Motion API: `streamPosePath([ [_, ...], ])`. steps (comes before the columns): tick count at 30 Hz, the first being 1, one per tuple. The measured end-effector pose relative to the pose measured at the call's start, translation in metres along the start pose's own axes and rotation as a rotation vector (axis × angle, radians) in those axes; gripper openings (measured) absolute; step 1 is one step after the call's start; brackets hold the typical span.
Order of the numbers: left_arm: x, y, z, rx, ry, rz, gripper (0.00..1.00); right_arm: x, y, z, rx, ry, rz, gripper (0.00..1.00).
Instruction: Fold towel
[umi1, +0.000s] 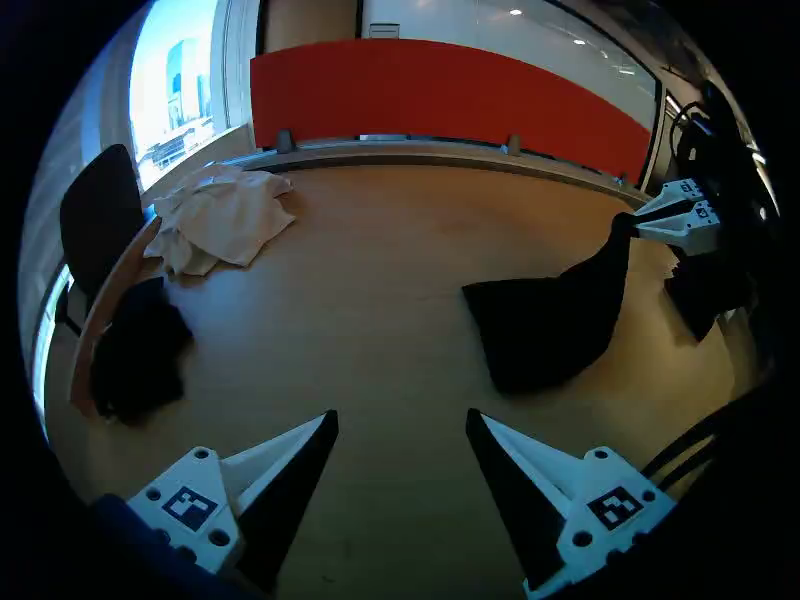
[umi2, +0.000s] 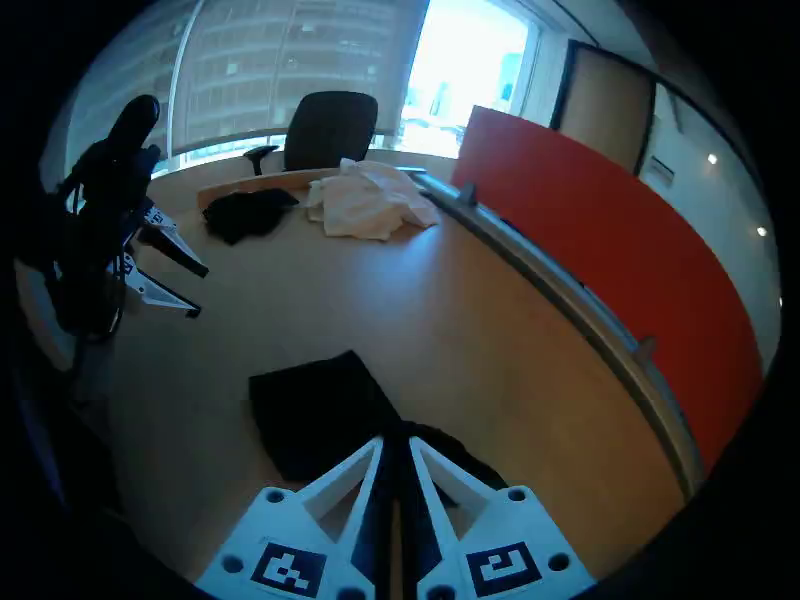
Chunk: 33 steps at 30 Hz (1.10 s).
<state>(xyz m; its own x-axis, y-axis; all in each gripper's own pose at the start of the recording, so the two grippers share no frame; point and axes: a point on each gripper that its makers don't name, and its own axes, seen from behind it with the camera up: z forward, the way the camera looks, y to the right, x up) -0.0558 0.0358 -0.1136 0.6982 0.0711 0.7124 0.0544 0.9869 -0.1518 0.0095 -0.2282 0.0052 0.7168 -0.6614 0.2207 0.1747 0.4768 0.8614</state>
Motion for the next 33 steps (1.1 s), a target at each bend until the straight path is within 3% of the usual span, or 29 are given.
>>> streamPosePath([
  [12, -0.001, 0.001, 0.001, -0.008, 0.003, -0.01, 0.95, 0.016, -0.029, 0.029, 0.073, 0.008, 0.015, 0.06],
  [25, -0.001, 0.001, 0.001, -0.015, 0.005, -0.009, 0.95, 0.02, -0.051, 0.046, 0.13, -0.002, 0.021, 0.06],
  [33, -0.007, 0.0, -0.001, -0.015, 0.0, -0.013, 0.95, 0.017, -0.082, 0.069, 0.196, -0.021, 0.038, 0.06],
])
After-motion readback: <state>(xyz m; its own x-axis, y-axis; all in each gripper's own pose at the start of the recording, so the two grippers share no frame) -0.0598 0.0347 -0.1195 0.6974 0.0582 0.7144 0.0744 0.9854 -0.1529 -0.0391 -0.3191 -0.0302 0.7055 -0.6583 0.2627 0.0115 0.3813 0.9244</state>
